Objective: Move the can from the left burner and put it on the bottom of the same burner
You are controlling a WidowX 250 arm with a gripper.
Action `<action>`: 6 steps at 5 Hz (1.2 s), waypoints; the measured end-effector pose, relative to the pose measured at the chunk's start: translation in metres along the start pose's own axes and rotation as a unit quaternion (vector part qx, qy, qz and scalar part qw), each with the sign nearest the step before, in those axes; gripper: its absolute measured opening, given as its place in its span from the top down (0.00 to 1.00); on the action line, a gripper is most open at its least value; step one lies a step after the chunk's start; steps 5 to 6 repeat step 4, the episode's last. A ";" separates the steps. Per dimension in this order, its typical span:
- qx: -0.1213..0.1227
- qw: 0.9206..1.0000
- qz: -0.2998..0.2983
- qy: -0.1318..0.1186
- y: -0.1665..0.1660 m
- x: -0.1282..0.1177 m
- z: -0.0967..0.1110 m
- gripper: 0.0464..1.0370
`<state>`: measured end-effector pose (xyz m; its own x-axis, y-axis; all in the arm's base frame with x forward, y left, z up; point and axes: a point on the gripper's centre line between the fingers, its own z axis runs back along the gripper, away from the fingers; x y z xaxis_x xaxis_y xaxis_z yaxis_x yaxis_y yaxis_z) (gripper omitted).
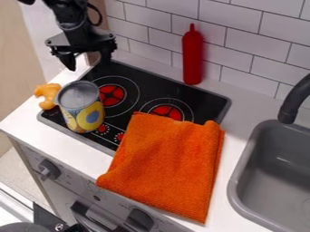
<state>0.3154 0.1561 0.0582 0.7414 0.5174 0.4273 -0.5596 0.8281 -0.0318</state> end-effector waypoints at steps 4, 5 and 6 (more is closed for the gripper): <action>-0.070 0.966 -0.249 0.019 -0.080 -0.021 0.013 0.04; -0.070 0.966 -0.249 0.019 -0.080 -0.021 0.013 0.04; -0.070 0.966 -0.249 0.019 -0.080 -0.021 0.013 0.04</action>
